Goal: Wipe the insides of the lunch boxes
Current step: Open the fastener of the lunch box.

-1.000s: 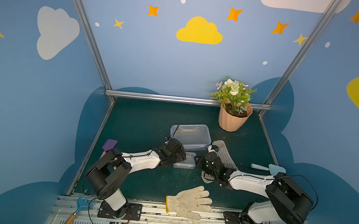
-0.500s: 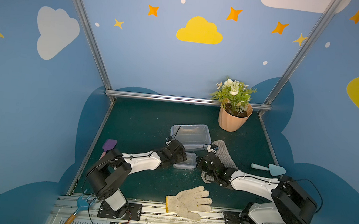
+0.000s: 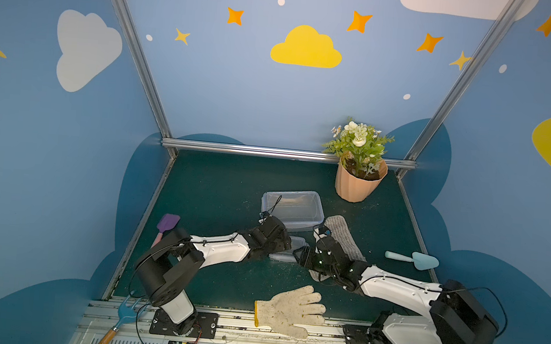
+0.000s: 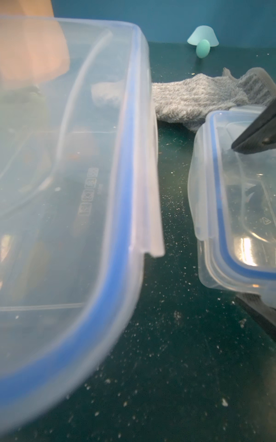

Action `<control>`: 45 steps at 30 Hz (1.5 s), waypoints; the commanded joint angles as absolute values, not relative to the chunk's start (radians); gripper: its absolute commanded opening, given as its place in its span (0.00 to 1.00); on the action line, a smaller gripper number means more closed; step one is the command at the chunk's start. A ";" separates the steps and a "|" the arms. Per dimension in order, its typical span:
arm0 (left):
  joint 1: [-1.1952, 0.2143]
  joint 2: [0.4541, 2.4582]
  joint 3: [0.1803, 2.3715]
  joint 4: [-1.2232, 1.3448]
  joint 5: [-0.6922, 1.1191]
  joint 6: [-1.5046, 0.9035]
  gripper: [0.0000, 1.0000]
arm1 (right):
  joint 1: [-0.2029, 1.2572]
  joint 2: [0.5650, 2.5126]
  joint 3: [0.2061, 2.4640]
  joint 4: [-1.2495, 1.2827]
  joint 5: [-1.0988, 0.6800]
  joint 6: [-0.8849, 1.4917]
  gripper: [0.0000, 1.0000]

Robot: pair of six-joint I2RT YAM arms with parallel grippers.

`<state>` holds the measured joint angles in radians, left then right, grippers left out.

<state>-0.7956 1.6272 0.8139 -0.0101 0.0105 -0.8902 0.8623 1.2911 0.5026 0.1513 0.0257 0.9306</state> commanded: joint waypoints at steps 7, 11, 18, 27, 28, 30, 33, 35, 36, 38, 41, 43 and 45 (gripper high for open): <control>-0.811 1.654 0.789 -0.260 0.012 -0.845 1.00 | 0.726 1.192 0.471 0.116 -0.117 0.887 0.81; -0.806 1.615 0.798 -0.267 0.000 -0.847 1.00 | 0.669 1.207 0.453 0.177 -0.210 0.887 0.81; -0.776 1.518 0.760 -0.202 0.061 -0.861 1.00 | 0.625 1.246 0.441 0.268 -0.325 0.884 0.73; -0.689 1.388 0.579 0.141 0.255 -0.940 0.99 | 0.600 1.316 0.446 0.311 -0.391 0.887 0.53; -0.681 1.385 0.563 0.184 0.278 -0.953 0.99 | 0.600 1.323 0.449 0.314 -0.394 0.889 0.50; -0.668 1.392 0.537 0.278 0.312 -0.981 0.99 | 0.600 1.331 0.451 0.318 -0.397 0.892 0.45; -0.655 1.433 0.517 0.415 0.364 -1.028 0.98 | 0.600 1.346 0.453 0.322 -0.402 0.894 0.36; -0.652 1.470 0.513 0.484 0.390 -1.055 0.97 | 0.600 1.350 0.458 0.319 -0.409 0.893 0.30; -0.651 1.482 0.509 0.508 0.394 -1.065 0.96 | 0.600 1.353 0.460 0.315 -0.410 0.891 0.28; -0.650 1.500 0.505 0.532 0.399 -1.075 0.95 | 0.600 1.360 0.463 0.309 -0.412 0.888 0.27; -0.649 1.501 0.510 0.503 0.391 -1.058 0.94 | 0.600 1.372 0.471 0.305 -0.412 0.881 0.42; -0.646 1.498 0.518 0.464 0.385 -1.041 0.93 | 0.597 1.381 0.480 0.299 -0.413 0.876 0.48; -0.643 1.493 0.523 0.431 0.379 -1.026 0.93 | 0.594 1.388 0.493 0.289 -0.411 0.867 0.52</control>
